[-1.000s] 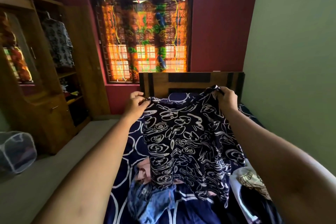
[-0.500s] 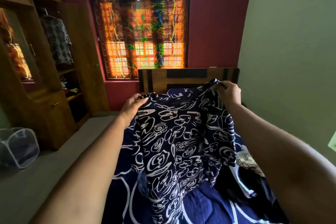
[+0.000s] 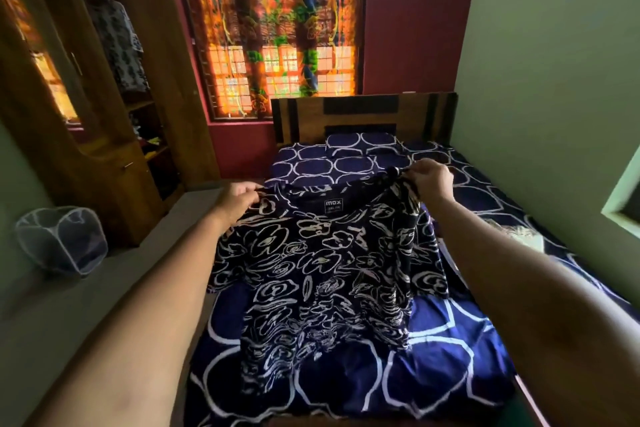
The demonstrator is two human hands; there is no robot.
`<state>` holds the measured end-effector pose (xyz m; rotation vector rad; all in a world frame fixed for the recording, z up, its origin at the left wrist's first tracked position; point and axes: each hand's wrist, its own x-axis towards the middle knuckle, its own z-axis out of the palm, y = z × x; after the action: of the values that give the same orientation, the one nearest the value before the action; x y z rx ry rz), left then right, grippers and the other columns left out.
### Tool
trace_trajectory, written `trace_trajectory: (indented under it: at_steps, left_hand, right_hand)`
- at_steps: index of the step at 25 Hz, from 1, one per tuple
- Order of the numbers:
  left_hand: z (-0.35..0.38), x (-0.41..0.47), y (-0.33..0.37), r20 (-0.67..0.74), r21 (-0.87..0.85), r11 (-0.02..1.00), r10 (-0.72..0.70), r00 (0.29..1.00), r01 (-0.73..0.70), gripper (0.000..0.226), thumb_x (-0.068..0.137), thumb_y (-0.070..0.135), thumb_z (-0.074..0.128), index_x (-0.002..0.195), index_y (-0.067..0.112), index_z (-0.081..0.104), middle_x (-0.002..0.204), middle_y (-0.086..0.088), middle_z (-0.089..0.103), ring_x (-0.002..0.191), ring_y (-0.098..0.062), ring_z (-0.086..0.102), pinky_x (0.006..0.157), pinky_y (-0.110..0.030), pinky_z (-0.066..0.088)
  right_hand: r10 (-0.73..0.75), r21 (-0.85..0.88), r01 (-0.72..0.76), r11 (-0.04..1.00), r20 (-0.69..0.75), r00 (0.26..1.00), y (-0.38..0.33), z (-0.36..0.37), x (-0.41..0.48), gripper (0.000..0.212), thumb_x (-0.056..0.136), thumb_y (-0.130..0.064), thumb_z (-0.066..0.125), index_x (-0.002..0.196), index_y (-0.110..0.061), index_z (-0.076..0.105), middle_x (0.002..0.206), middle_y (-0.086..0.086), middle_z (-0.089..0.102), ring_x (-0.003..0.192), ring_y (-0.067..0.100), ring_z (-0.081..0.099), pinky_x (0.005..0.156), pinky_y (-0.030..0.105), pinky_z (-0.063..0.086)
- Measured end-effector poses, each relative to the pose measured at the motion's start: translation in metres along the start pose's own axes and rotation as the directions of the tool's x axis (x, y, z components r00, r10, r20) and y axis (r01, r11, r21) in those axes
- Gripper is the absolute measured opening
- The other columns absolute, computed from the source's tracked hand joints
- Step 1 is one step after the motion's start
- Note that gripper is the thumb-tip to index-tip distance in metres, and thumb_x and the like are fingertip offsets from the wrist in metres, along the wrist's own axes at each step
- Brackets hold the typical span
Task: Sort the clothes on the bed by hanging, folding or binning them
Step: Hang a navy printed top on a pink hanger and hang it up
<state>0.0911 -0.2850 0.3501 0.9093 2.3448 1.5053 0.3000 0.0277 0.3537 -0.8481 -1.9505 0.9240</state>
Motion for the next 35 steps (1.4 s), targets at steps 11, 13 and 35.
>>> trace_trajectory:
  at_steps: [11, 13, 35]
  left_hand:
    - [0.012, -0.074, -0.055, -0.502, 0.258, 0.966, 0.125, 0.856, 0.01, 0.018, 0.094, 0.011, 0.056, 0.108, 0.013, 0.067, 0.105, -0.01, 0.07, 0.095, -0.029, 0.065, 0.08, -0.036, 0.048]
    - [0.023, -0.079, -0.06, -0.513, 0.09, 0.995, 0.007, 0.858, 0.046, 0.013, 0.095, 0.011, 0.054, 0.105, 0.014, 0.062, 0.104, -0.004, 0.067, 0.091, -0.024, 0.062, 0.077, -0.03, 0.045]
    - [0.124, -0.182, -0.149, 0.516, 0.497, 0.837, -0.499, 0.697, 0.231, 0.037, 0.078, -0.019, 0.042, 0.097, 0.009, 0.057, 0.088, -0.006, 0.05, 0.071, -0.017, 0.047, 0.055, -0.025, 0.036]
  right_hand:
    - [0.12, 0.125, -0.128, 0.984, 0.068, 0.99, 0.015, -0.01, -0.093, 0.011, 0.076, -0.012, 0.077, 0.086, -0.011, 0.074, 0.072, -0.002, 0.068, 0.055, -0.004, 0.056, 0.065, 0.022, 0.049]
    - [0.134, 0.066, -0.14, 0.988, 0.083, 0.987, 0.031, -0.012, -0.1, 0.01, 0.078, -0.011, 0.074, 0.089, -0.011, 0.073, 0.079, 0.004, 0.069, 0.067, 0.009, 0.059, 0.07, 0.025, 0.049]
    - [0.479, -0.657, 0.278, 0.701, 0.722, 0.498, 0.158, -0.057, -0.229, 0.028, 0.088, 0.002, 0.046, 0.104, -0.018, 0.058, 0.104, 0.004, 0.06, 0.084, 0.019, 0.059, 0.067, 0.02, 0.043]
